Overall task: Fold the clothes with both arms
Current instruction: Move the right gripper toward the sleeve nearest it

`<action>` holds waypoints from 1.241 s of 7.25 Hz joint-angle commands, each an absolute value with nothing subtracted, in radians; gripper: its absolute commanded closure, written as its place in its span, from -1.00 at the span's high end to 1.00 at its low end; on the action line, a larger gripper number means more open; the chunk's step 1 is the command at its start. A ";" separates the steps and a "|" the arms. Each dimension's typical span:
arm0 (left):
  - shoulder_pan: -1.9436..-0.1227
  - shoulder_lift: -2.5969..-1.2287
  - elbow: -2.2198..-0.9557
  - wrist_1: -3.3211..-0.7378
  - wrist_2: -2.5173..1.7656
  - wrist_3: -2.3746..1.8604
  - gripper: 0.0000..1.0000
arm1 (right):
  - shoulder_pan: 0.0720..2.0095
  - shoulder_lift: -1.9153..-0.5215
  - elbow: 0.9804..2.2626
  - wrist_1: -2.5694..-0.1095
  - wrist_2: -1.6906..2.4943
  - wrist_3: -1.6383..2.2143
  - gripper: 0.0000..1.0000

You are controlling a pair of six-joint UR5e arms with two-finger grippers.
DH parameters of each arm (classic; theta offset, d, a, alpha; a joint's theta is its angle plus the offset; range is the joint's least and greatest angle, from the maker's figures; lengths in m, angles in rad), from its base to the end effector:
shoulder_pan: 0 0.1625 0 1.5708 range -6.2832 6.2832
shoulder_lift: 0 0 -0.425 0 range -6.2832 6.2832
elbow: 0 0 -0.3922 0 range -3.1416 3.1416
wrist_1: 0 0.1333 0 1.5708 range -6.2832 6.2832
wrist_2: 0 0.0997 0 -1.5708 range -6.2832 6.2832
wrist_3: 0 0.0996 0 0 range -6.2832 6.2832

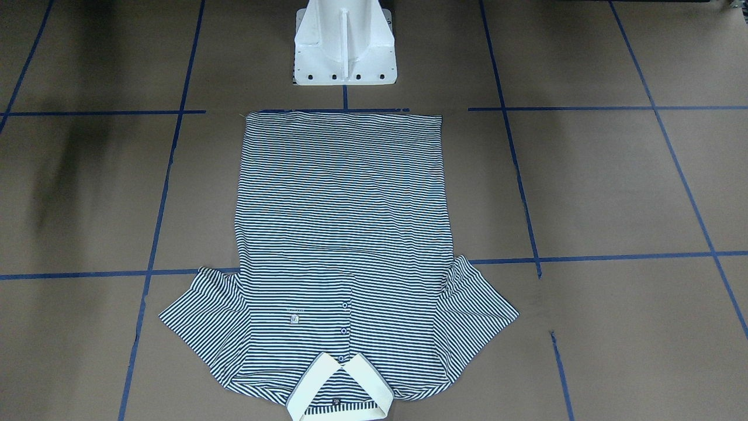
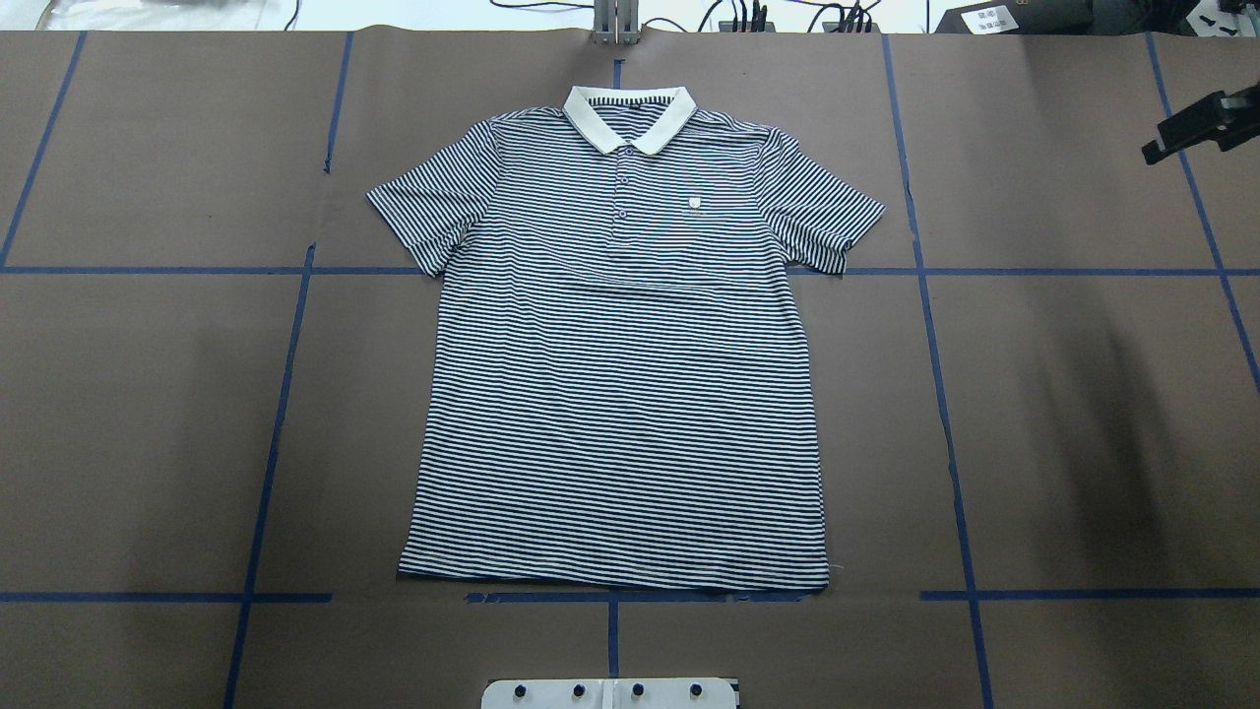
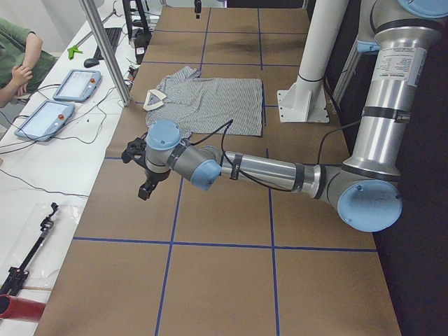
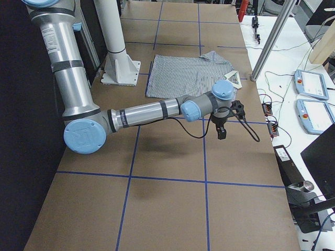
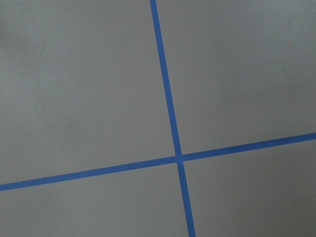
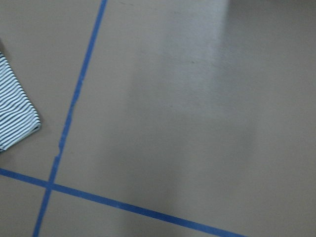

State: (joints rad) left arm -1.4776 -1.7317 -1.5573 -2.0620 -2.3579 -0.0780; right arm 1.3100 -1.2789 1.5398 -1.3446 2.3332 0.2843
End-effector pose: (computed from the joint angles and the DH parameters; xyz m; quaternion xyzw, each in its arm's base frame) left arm -0.0087 -0.5813 0.5214 0.2577 0.3875 0.1270 0.8759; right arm -0.0983 -0.6186 0.4853 0.1184 -0.4080 -0.0791 0.9018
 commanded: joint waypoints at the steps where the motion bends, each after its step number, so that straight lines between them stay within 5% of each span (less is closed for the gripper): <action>1: -1.459 -1.811 -1.472 -2.129 -2.361 -0.090 1.00 | 1.207 -1.118 1.405 -1.336 2.287 0.314 1.00; 4: -1.370 -1.867 -1.416 -2.128 -2.271 -0.124 1.00 | 1.050 -1.055 1.223 -0.996 2.132 0.563 1.00; 9: -1.362 -1.875 -1.417 -2.131 -2.269 -0.160 1.00 | 0.924 -1.022 1.210 -0.939 1.974 0.836 1.00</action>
State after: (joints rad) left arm -1.3627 -1.8743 -1.4170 -2.1312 -2.2690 -0.1579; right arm 0.9369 -1.0237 1.2148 -0.9403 1.9776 0.8273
